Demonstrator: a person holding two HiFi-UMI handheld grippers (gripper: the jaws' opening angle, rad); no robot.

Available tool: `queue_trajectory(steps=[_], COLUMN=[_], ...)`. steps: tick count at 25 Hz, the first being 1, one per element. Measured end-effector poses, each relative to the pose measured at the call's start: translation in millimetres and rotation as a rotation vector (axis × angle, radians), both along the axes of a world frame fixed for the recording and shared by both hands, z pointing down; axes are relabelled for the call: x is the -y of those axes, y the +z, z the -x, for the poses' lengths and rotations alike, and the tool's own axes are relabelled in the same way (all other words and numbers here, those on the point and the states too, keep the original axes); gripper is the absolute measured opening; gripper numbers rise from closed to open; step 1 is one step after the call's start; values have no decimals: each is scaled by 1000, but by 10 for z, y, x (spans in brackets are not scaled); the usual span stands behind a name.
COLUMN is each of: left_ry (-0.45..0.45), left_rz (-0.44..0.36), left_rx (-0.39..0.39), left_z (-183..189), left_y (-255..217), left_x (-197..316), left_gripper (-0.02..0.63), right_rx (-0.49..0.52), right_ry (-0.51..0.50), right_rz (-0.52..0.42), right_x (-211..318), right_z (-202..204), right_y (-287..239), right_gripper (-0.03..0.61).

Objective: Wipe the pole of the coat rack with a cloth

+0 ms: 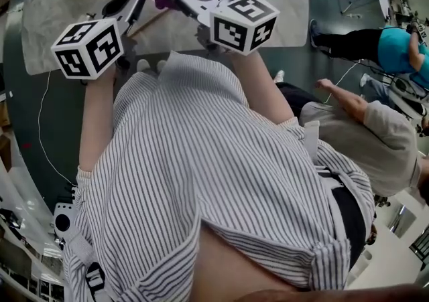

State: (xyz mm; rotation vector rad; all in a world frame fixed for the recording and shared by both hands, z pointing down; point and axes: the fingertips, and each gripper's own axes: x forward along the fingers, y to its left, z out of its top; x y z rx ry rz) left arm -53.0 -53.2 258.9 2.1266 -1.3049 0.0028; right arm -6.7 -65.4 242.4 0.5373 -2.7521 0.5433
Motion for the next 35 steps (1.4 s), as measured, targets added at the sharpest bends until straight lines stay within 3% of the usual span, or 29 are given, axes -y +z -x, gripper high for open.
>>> queue_trajectory(steps=[10, 19, 35], left_ry=[-6, -11, -14], left_rz=[12, 33, 44], left_rx=[12, 0, 6], left_z=[32, 5, 147], left_y=[49, 130, 146], left_x=[-14, 12, 3], left_gripper=[12, 12, 12], right_rx=[-26, -42, -124], right_ry=[-28, -169, -190], right_rz=[-1, -42, -58], right_x=[4, -56, -51], right_z=[-11, 64, 76], right_y=[45, -7, 53], right_gripper=[66, 66, 66])
